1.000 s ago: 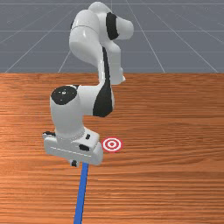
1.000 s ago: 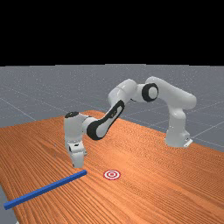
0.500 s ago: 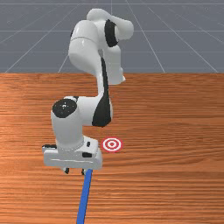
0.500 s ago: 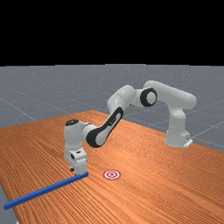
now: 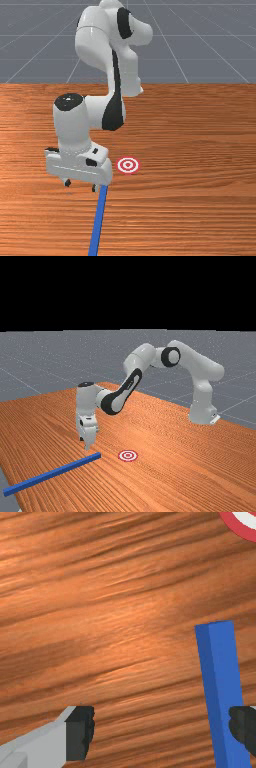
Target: Pull the pivot to the target area
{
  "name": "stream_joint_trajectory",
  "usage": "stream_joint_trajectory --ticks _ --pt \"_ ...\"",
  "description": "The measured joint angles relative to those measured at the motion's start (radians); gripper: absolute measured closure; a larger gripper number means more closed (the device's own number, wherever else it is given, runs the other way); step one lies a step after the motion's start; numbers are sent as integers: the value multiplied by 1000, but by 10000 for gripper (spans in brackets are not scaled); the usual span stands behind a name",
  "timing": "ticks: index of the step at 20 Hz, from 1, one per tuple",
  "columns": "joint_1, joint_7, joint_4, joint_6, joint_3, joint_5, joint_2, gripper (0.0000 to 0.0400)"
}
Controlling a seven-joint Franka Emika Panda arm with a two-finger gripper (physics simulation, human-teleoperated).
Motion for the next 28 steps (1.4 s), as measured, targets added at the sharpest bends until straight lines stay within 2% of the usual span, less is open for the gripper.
stream_joint_trajectory --ticks 3,8,9,11,13,15,16,17,19,21,22,23,24,26,27,28 --pt "18 36 79 -147 -11 10 -15 0" --pt "79 158 16 -119 -17 9 -51 0" --pt "62 84 26 -120 18 25 -39 0" --pt "55 69 42 -109 31 37 -12 0" --pt "34 24 100 -105 67 71 59 0" --pt "34 -1 187 -93 80 80 161 0" --pt "36 4 271 -120 83 80 208 0" --pt "77 82 189 -47 7 16 161 5" --pt "98 98 436 -133 19 37 292 5" --pt "98 98 437 -133 19 37 290 1" --pt "98 74 520 -162 38 56 339 1" --pt "96 101 430 -87 21 36 296 2" --pt "102 85 532 -160 31 50 347 0" --pt "103 90 514 -150 31 49 337 1" --pt "107 77 572 -174 41 60 369 157" --pt "118 75 602 -179 20 75 387 251"
